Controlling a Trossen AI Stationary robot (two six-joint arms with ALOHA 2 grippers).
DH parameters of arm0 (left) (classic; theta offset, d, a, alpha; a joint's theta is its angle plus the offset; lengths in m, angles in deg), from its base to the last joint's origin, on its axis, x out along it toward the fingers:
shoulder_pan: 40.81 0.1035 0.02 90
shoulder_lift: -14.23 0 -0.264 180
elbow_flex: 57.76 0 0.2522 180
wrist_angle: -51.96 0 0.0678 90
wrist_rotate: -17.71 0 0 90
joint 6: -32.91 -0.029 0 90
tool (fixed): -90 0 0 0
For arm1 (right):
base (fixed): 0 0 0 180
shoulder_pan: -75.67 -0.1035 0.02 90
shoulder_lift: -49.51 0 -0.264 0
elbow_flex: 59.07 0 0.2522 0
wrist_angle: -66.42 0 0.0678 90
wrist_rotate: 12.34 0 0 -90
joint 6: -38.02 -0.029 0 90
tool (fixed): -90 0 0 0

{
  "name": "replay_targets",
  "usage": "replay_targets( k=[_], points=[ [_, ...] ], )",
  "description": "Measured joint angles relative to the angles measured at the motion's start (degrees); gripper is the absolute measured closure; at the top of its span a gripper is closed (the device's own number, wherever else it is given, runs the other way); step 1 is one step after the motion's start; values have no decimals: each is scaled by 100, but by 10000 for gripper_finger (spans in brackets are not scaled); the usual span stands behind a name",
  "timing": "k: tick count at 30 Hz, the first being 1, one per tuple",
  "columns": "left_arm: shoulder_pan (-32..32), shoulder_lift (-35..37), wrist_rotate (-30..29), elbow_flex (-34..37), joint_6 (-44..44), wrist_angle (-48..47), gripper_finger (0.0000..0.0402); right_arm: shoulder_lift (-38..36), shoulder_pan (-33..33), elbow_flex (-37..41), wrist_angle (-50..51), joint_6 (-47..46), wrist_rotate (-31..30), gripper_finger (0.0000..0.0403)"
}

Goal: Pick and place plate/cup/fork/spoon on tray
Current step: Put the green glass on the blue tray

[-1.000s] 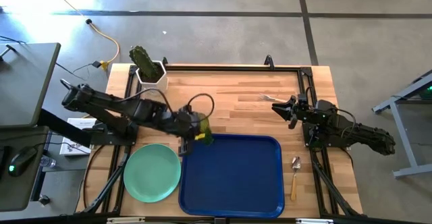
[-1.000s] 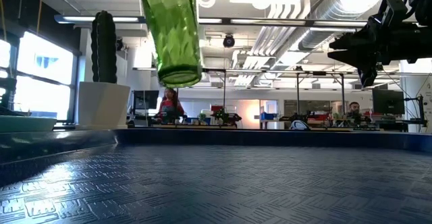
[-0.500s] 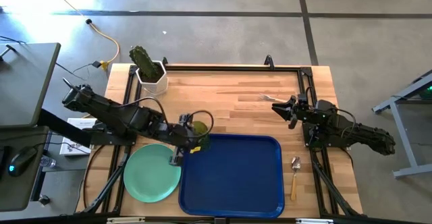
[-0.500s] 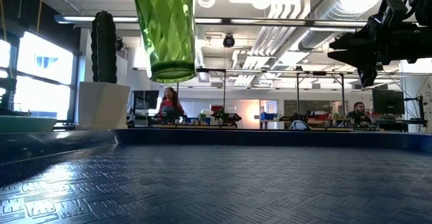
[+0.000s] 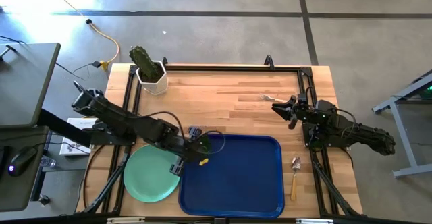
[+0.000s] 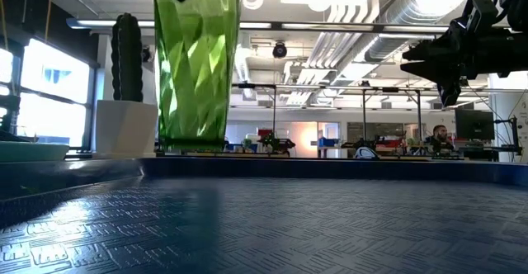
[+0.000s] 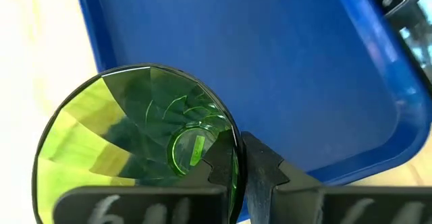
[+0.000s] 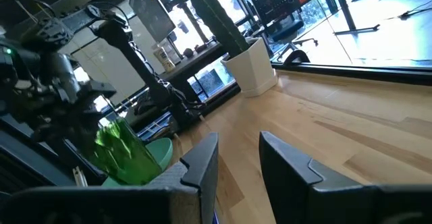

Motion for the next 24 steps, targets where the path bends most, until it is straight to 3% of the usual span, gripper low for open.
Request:
replay_targets(
  k=[16,24],
  points=[
    [73,-429,73,0,104,3,393,0,2,0,0,-2,-1,304],
    [170,-429,234,0,106,-17,365,0,0,0,0,-2,1,304]
  ],
)
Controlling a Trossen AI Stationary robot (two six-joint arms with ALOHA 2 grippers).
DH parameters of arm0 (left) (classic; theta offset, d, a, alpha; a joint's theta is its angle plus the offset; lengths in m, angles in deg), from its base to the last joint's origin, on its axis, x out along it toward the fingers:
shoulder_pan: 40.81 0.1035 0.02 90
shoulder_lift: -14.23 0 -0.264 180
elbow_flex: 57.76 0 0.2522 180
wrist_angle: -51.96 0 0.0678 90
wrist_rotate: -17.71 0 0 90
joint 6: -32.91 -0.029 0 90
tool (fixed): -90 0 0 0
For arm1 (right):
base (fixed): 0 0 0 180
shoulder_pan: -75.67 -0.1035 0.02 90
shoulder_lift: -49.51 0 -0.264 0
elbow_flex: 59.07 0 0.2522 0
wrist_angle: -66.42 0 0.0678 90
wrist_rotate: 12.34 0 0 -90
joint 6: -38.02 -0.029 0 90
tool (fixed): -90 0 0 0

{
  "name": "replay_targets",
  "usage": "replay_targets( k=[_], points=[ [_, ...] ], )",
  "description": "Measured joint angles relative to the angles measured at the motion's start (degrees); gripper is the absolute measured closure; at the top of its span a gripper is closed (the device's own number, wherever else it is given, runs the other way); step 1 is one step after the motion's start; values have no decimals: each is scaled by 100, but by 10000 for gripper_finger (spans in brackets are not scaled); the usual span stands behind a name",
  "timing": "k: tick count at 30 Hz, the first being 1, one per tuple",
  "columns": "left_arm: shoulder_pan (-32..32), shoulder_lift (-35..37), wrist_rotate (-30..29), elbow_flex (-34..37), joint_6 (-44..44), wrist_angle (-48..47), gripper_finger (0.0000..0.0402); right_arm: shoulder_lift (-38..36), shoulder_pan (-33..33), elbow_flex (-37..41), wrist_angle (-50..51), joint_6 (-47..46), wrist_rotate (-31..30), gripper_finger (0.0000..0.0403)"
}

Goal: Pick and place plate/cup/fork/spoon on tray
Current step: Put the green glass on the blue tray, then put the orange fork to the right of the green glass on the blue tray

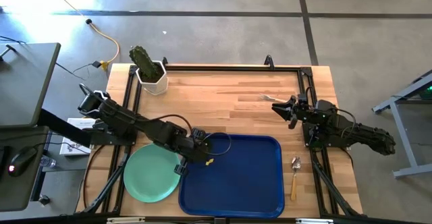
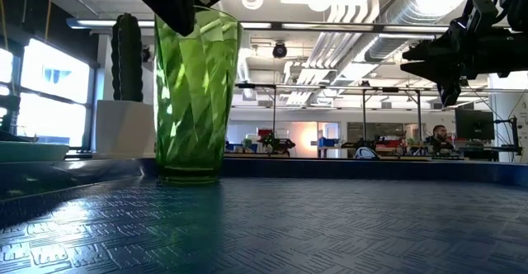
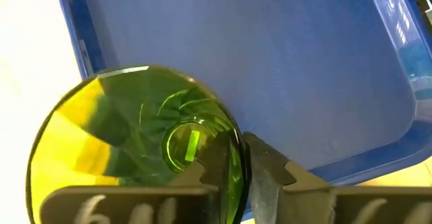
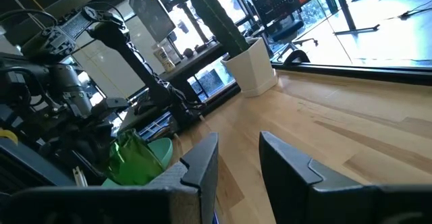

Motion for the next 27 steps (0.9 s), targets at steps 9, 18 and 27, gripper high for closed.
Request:
replay_targets(
  k=[9,18,27],
  points=[
    [1,0,85,0,0,7,325,0,2,0,0,0,0,304],
    [1,108,-31,0,160,12,296,0,2,1,1,1,-1,304],
    [1,431,-112,0,264,0,291,0,2,0,2,0,0,304]
  ],
)
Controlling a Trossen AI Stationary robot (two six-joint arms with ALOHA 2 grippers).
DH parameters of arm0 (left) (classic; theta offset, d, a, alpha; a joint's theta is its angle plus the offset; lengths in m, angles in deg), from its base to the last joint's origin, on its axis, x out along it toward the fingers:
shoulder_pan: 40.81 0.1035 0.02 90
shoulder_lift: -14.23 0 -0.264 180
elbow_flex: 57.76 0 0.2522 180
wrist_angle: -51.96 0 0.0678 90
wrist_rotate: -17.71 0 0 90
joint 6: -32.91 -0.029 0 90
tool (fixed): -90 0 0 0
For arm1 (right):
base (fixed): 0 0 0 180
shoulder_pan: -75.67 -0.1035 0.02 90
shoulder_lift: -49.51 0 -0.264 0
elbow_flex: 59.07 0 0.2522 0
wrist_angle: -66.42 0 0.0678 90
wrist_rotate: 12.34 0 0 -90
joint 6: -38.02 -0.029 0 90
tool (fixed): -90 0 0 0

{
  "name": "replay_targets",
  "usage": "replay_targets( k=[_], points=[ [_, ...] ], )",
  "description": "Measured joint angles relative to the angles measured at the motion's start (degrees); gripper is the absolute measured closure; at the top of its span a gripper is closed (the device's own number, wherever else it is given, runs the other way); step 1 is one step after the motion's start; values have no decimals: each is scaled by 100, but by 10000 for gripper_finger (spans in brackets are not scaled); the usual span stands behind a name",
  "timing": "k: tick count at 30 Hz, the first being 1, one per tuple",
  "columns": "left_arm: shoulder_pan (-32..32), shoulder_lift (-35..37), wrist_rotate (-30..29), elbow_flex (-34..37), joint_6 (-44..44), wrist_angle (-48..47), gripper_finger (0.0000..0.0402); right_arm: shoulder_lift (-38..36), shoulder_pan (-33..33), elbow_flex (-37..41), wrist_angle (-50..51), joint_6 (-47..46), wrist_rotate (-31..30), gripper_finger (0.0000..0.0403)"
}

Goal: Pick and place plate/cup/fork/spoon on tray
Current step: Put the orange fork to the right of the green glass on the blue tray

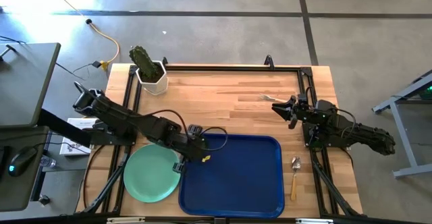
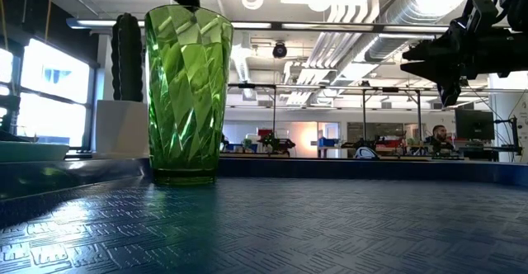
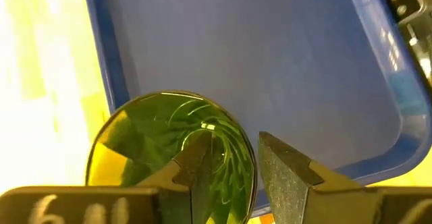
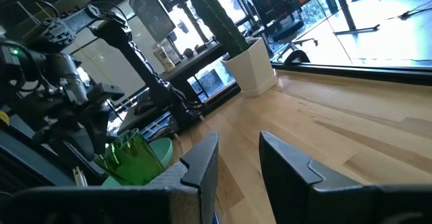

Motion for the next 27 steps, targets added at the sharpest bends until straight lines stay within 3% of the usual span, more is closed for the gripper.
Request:
replay_targets(
  k=[7,16,27],
  points=[
    [0,382,-184,0,216,25,291,0,-1,0,-2,2,-2,304],
    [123,883,-1407,0,553,262,291,0,-1,0,-2,1,-2,304],
    [792,1481,-2135,0,793,1113,290,-1,0,0,-1,1,0,304]
  ],
)
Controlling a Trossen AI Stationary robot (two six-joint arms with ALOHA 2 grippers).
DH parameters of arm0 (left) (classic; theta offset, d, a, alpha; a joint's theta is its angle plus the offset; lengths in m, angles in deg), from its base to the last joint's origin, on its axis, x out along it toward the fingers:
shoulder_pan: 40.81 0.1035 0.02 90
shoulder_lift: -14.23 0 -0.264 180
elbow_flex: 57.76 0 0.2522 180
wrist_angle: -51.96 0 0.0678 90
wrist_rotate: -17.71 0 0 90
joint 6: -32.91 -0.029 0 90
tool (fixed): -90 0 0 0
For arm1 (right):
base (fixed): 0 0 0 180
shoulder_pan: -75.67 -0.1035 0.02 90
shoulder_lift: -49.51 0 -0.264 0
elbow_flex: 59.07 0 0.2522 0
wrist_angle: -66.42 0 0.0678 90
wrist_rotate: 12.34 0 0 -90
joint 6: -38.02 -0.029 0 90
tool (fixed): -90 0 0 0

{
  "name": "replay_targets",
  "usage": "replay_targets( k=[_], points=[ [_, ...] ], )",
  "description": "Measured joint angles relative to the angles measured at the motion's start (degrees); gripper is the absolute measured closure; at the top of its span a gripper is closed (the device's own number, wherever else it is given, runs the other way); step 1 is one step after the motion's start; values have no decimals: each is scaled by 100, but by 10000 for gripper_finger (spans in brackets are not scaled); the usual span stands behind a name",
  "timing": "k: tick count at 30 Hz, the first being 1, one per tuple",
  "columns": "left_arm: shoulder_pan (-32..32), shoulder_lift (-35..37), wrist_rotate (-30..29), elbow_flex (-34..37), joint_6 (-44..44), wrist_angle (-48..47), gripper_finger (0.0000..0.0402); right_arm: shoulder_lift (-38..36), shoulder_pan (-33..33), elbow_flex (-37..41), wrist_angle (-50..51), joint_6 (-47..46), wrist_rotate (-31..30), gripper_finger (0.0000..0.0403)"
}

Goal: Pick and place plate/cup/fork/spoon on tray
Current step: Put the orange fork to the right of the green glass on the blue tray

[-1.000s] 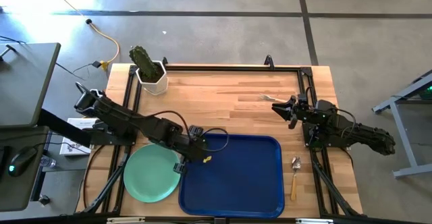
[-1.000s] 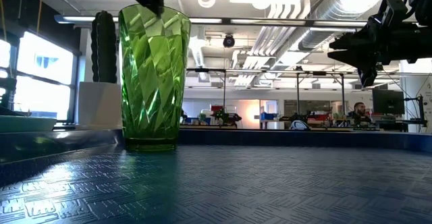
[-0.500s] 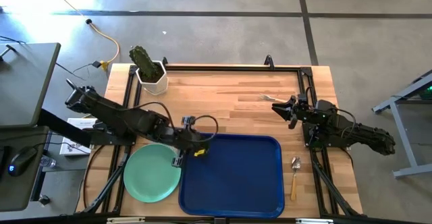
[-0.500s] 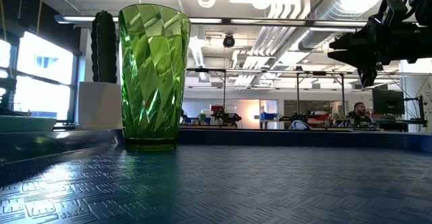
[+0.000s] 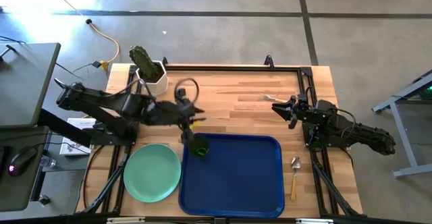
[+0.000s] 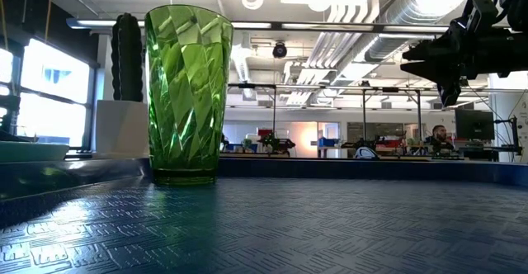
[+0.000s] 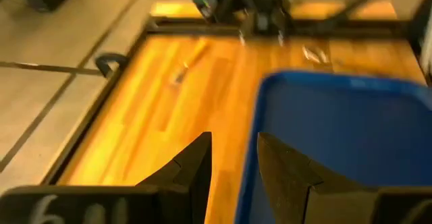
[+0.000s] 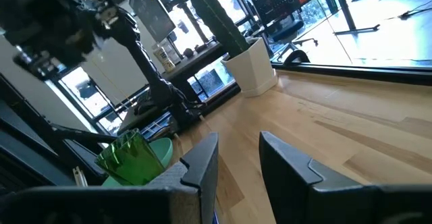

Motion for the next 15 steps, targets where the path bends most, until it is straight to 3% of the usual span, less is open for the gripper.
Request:
replay_targets(
  k=[15],
  points=[
    [1283,344,-11,-1,-358,948,291,-3,-1,0,-14,-1,-2,304]
  ],
)
